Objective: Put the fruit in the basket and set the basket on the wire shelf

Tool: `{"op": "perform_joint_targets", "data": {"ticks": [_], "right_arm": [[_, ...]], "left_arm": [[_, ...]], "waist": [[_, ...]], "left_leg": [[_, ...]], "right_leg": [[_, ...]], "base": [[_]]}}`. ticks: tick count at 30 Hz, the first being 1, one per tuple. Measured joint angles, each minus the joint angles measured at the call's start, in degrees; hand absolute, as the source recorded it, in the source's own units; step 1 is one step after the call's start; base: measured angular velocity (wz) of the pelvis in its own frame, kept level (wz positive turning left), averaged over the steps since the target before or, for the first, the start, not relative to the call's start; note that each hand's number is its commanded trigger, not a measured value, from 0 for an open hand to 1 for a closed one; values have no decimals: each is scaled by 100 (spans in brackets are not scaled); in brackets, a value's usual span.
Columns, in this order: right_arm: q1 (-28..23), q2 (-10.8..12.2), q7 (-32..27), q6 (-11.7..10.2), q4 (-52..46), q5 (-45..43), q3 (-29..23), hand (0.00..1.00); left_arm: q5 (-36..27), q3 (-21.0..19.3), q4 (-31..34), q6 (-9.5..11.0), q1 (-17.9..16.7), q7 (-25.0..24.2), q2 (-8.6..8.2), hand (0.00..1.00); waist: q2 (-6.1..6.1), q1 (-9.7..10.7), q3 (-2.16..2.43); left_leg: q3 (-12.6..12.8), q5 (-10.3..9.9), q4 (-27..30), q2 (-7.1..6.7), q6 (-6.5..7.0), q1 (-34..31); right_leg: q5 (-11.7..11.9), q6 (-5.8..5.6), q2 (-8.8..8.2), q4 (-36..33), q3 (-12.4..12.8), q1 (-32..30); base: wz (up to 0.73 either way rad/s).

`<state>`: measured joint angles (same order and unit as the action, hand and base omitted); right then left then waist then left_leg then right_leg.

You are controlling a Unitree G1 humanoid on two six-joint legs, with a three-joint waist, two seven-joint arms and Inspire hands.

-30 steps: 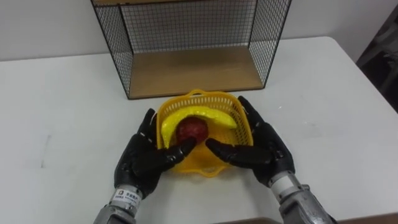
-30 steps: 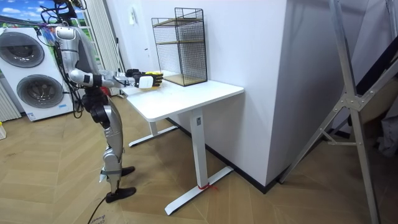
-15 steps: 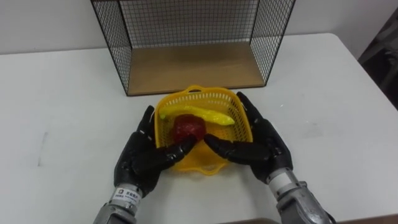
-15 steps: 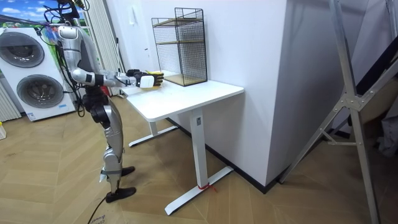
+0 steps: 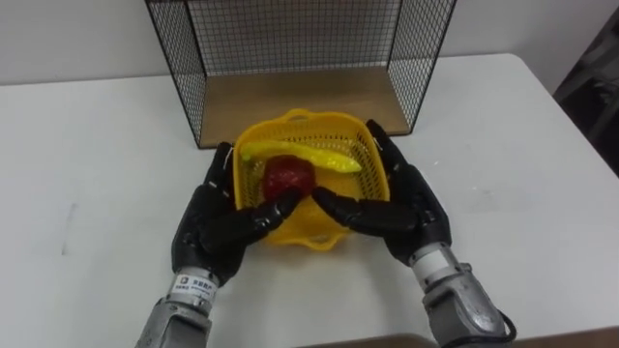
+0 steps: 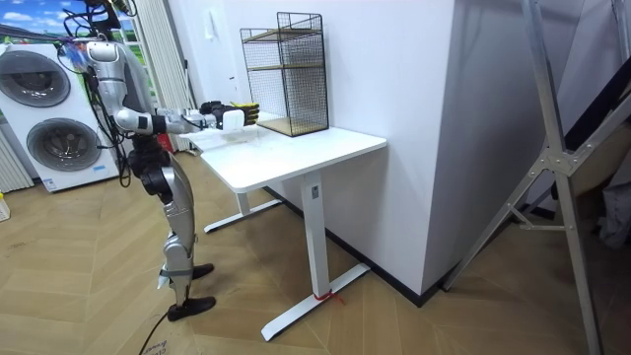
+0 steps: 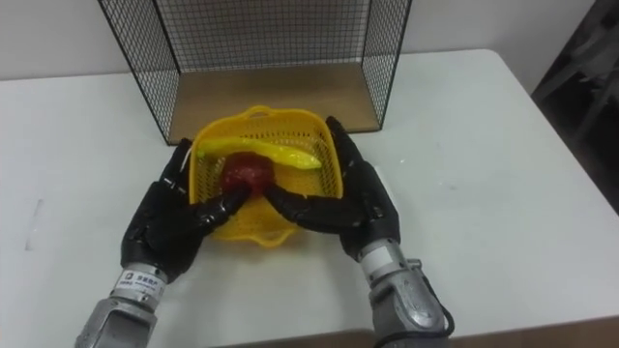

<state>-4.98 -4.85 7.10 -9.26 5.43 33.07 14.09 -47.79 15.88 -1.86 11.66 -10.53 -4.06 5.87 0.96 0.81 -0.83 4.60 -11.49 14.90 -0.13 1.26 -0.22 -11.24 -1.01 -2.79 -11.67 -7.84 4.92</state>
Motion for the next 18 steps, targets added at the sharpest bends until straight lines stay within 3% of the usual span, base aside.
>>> {"op": "perform_joint_targets", "data": {"ticks": [6, 12, 18], "right_arm": [[69, 1, -80, -30, -316, 307, 21, 0], [170, 31, -80, -310, -463, 257, 22, 0], [214, 58, -79, -325, -463, 256, 26, 0]], "left_arm": [[0, -23, 277, 1, 100, 145, -9, 0], [-2, -63, 513, 97, 230, 144, -53, 0], [-7, -62, 521, 170, 254, 145, -71, 0]], "waist": [[2, -24, 4], [-1, -76, 6], [-3, -113, 7]], "left_leg": [[4, 0, 35, 18, 0, -13], [13, 3, 51, 42, -9, -12], [13, 3, 52, 40, -9, -23]], "right_leg": [[9, 14, 12, -1, 0, -2], [21, 34, 34, -4, 2, 2], [22, 35, 33, -6, 2, -4]], "base": [[0], [0], [0]]}}
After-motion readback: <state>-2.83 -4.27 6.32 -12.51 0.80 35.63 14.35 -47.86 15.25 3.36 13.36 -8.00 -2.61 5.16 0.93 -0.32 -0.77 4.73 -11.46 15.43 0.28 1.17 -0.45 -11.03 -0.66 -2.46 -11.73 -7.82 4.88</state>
